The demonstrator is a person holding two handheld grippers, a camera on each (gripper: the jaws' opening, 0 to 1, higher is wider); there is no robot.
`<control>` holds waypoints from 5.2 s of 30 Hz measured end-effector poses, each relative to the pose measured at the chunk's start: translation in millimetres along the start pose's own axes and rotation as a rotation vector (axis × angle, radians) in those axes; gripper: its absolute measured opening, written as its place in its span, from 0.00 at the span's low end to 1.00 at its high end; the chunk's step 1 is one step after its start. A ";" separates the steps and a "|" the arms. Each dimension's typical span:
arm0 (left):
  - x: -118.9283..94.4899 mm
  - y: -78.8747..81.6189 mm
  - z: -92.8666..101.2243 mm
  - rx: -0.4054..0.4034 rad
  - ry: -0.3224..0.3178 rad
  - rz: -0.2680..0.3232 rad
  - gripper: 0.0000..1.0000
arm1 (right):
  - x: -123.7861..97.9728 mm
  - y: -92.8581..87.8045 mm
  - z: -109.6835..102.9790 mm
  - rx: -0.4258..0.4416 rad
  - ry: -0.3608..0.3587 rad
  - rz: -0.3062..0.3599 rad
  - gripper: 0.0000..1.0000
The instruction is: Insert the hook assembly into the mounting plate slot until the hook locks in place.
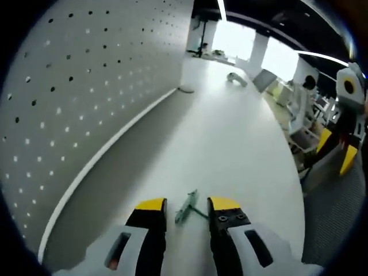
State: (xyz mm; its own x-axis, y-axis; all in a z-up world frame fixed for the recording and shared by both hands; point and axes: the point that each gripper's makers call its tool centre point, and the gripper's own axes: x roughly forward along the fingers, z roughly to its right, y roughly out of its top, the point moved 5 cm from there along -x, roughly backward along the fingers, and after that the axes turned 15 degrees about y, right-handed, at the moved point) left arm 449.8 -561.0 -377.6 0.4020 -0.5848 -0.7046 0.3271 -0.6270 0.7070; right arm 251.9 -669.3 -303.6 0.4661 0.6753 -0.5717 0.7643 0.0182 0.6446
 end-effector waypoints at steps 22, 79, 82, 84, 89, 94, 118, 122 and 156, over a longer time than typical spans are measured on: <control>-12.1 -10.4 7.9 0.061 -0.025 -0.113 0.01 | -0.1 -2.1 -0.1 -0.020 -0.001 -0.005 0.32; -181.1 43.3 46.5 -0.198 0.118 0.167 0.01 | 4.5 7.1 -29.3 -0.153 0.091 0.037 0.34; -188.3 39.8 51.3 -0.216 0.131 0.183 0.01 | 4.9 6.8 -30.5 -0.160 0.095 0.038 0.34; -187.7 35.2 51.7 -0.233 0.136 0.181 0.01 | 4.7 7.1 -31.3 -0.163 0.096 0.043 0.34; -190.1 27.5 58.6 -0.272 0.136 0.182 0.01 | 3.7 7.1 -33.4 -0.169 0.099 0.053 0.34; -197.4 27.2 62.9 -0.298 0.139 0.202 0.01 | 4.0 6.8 -37.5 -0.173 0.108 0.056 0.34; -216.4 20.9 67.8 -0.465 0.215 0.303 0.01 | 24.4 72.2 -92.9 -0.162 0.284 0.217 0.32; -219.0 24.3 66.7 -0.492 0.227 0.329 0.01 | 26.4 88.3 -96.4 -0.118 0.294 0.276 0.31; -232.8 35.9 64.5 -0.613 0.239 0.453 0.01 | 32.9 107.5 -107.7 0.026 0.383 0.374 0.07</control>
State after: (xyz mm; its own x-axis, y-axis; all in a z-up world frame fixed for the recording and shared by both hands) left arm 312.8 -480.5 -192.1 0.7579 -0.5456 -0.3577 0.4722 0.0805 0.8778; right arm 301.4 -565.7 -198.5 0.5165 0.8529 -0.0759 0.5904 -0.2904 0.7531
